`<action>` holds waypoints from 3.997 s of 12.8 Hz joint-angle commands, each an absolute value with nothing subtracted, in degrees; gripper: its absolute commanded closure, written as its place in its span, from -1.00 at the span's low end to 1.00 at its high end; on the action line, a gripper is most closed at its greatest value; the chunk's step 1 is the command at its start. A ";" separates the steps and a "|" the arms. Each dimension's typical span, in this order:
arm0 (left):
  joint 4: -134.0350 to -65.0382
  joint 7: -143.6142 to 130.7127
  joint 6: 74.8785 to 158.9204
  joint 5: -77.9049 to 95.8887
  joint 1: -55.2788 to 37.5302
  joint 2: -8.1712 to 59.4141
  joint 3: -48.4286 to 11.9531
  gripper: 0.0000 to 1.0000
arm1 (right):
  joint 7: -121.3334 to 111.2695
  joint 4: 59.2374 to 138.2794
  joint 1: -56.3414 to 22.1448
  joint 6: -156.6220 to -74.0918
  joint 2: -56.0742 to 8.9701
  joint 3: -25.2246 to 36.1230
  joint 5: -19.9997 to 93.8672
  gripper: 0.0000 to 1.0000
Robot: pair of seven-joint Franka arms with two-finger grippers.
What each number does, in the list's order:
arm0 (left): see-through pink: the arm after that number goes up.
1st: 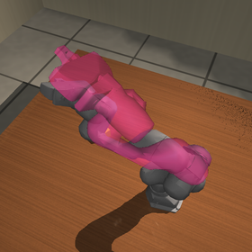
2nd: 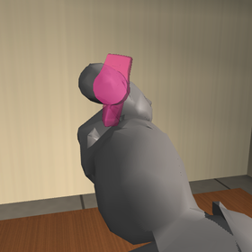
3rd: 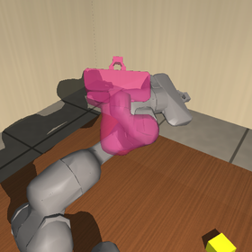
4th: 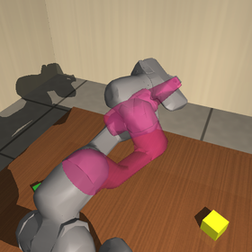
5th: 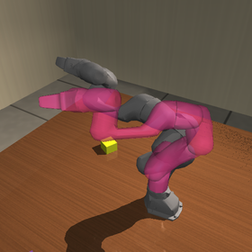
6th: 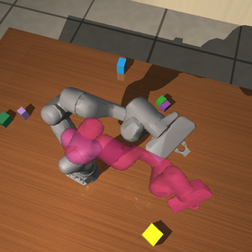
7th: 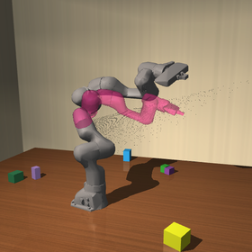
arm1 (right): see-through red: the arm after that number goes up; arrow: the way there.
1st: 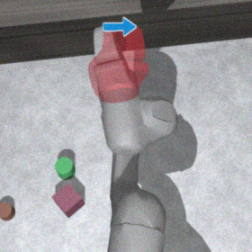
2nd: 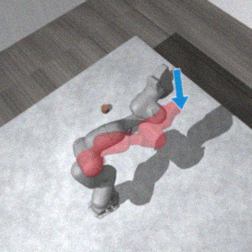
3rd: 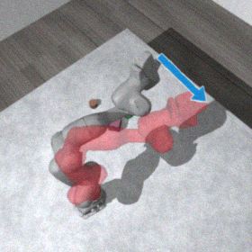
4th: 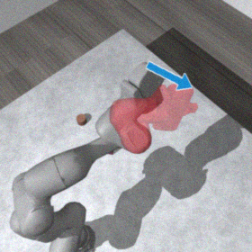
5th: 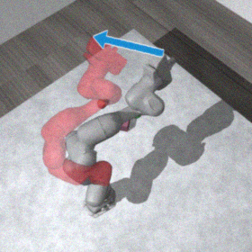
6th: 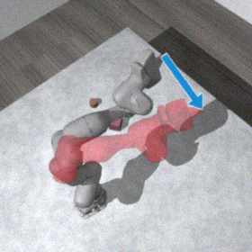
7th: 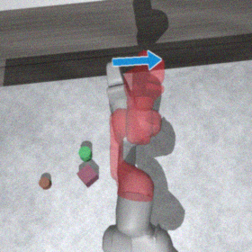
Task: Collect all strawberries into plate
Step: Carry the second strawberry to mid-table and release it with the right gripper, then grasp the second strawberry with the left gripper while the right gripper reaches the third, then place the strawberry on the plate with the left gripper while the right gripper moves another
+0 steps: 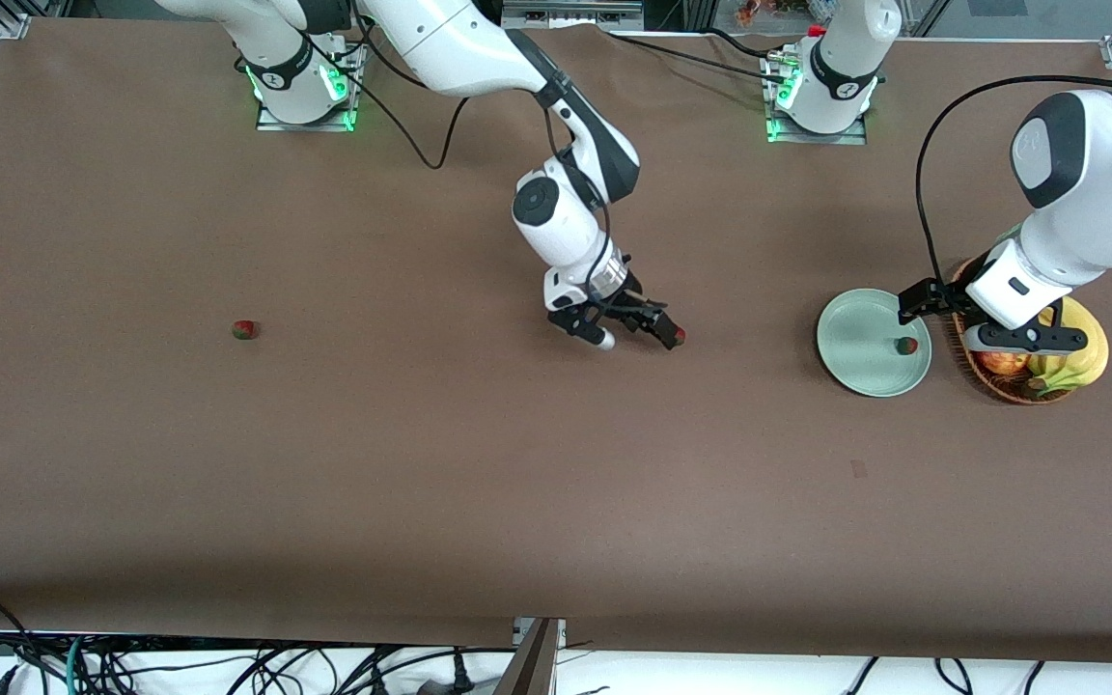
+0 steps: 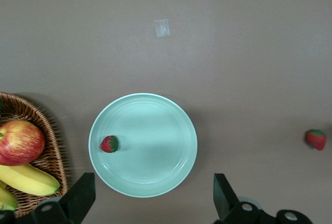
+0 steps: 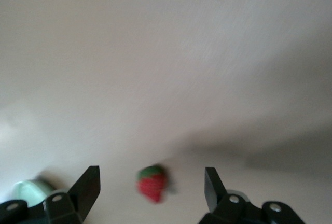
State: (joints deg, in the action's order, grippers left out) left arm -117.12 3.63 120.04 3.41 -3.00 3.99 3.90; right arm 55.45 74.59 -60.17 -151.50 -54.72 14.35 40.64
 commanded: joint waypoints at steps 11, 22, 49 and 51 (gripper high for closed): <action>-117.25 -34.76 129.62 -3.67 -3.60 12.98 -21.33 -1.00 | 6.13 96.38 -60.03 -111.53 -36.05 43.91 26.54 -0.80; -117.07 -60.82 146.51 -25.14 -4.92 33.04 -26.72 -1.00 | -40.67 126.04 -50.55 -137.64 -34.01 51.86 39.89 -0.97; -117.75 10.81 125.21 5.19 -3.78 18.45 8.61 0.55 | 10.64 94.25 -50.89 -124.80 -37.17 28.69 44.47 0.69; -122.68 11.07 134.17 5.19 -3.78 19.86 8.61 0.54 | 25.42 86.70 -51.32 -125.50 -41.81 23.23 43.94 0.67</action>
